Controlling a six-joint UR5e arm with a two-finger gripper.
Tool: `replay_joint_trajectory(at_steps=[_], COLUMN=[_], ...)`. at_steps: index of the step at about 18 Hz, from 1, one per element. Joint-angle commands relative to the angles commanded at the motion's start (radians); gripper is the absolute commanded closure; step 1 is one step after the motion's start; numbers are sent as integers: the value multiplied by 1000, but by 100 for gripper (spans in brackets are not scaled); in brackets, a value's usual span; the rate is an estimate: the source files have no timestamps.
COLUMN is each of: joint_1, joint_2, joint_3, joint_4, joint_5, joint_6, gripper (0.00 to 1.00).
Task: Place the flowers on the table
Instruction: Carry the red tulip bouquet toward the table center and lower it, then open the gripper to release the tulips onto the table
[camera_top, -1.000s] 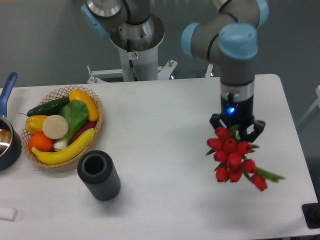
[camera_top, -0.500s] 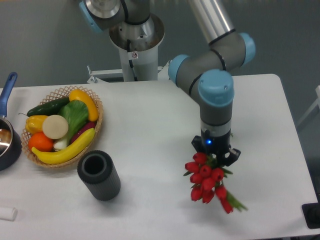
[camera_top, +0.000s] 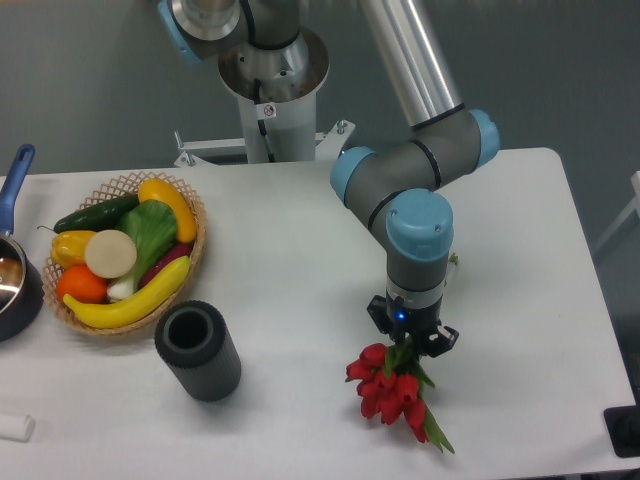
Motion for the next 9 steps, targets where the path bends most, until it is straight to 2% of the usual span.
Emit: replay_joint_trajectory(at_steps=[1, 7, 9], joint_1=[0, 14, 32], joint_2=[6, 113, 152], joint_3=[0, -57, -54], joint_4=[2, 3, 3], joint_5=[2, -5, -3], joint_6=[0, -84, -94], gripper=[1, 0, 0])
